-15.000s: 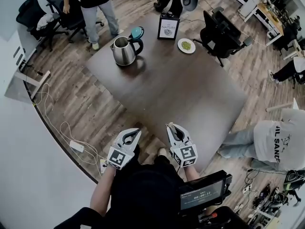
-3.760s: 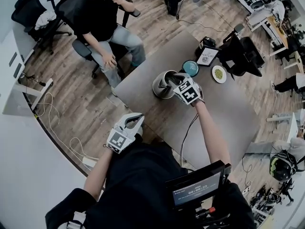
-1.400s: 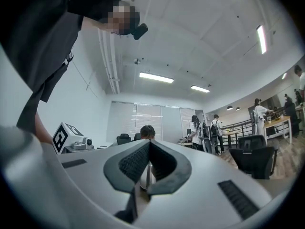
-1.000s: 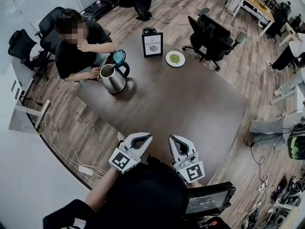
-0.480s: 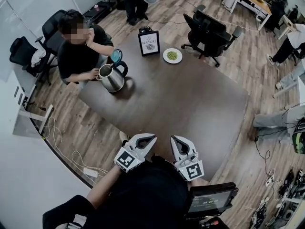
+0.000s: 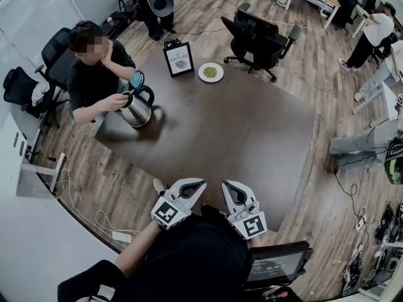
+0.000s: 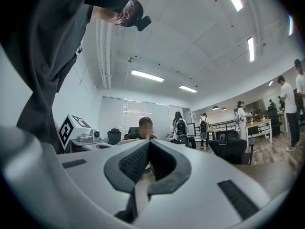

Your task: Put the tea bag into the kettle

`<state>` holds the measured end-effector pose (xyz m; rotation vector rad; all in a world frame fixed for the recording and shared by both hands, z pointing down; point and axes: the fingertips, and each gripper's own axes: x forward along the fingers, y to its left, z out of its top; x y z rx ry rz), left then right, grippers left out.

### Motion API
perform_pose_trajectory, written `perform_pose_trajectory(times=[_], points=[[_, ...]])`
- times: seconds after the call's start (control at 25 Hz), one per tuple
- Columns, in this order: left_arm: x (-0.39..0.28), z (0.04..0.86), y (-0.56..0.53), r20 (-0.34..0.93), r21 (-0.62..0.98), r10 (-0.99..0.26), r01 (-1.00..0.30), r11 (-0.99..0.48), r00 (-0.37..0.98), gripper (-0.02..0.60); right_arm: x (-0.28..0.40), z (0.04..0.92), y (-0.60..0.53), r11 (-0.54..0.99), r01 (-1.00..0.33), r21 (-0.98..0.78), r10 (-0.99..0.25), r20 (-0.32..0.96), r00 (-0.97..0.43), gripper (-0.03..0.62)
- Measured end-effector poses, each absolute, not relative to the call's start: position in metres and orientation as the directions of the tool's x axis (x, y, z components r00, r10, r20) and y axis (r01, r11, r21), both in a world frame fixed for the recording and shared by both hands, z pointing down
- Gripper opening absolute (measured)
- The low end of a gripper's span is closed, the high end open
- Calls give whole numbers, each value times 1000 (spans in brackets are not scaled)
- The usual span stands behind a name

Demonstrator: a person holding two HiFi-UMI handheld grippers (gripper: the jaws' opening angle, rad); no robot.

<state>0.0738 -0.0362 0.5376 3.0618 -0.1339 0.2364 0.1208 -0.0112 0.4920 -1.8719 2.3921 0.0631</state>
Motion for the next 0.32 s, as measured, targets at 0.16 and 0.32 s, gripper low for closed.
perform_pose_trajectory(times=[0.16,0.32], points=[[70,533,-24,167,66,-91,-103,-993,982,3,116,483,2,249,-967,-54,-962,-126,-241,5],[68,523,-18,163,62,-153,-165,-984,975,4,118,477,14,266,-962,-57,-959,-114,-259,5]])
